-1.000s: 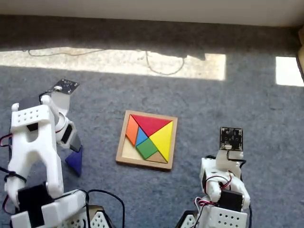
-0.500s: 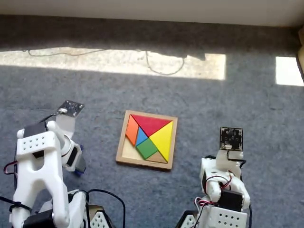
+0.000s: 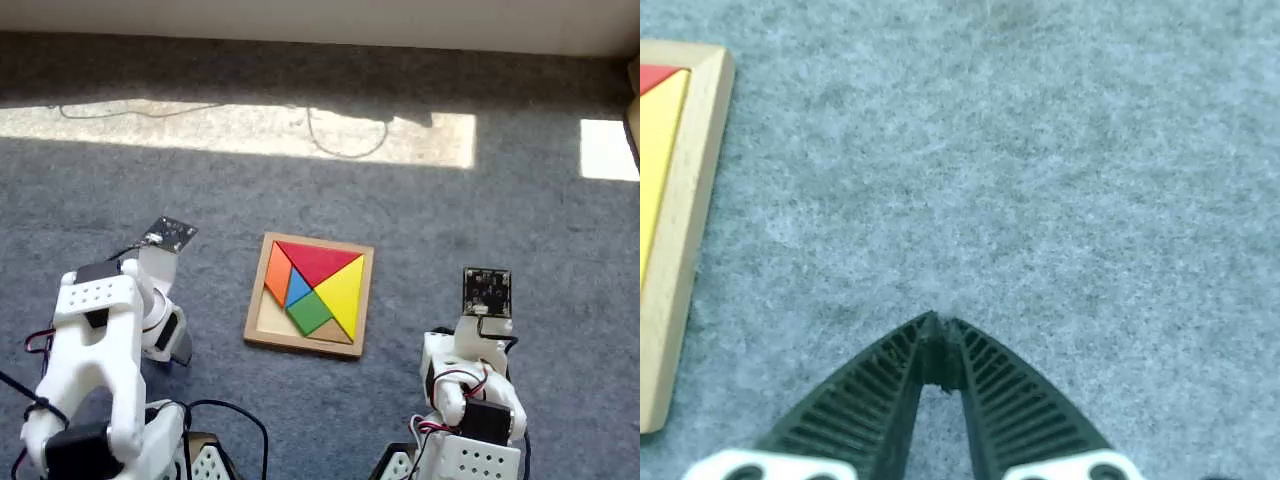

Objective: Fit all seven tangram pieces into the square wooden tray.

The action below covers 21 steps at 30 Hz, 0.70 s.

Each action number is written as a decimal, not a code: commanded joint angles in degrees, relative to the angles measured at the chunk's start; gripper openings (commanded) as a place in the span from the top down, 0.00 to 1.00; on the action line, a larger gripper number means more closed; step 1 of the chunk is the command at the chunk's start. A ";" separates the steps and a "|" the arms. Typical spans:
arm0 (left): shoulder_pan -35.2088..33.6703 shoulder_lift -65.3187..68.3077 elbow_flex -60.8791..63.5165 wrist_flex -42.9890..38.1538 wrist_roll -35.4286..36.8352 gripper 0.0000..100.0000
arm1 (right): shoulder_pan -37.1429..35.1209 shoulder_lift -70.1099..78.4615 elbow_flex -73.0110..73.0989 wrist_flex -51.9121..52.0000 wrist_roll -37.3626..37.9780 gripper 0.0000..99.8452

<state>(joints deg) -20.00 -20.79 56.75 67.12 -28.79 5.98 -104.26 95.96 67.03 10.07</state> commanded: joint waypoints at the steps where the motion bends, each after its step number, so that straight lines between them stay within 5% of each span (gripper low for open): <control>1: 1.63 8.92 -7.87 -0.26 0.00 0.80 | 0.48 -0.84 5.41 -1.10 0.44 0.99; 9: 4.09 19.12 -22.29 -0.09 2.55 0.85 | 0.48 -0.84 5.41 -1.10 0.44 0.99; 21: 8.66 5.49 -28.70 11.60 6.77 0.85 | 0.92 -0.84 5.41 -1.10 0.44 0.99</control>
<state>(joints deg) -11.82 -10.77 30.37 77.32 -23.08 5.98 -104.26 95.96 67.03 10.07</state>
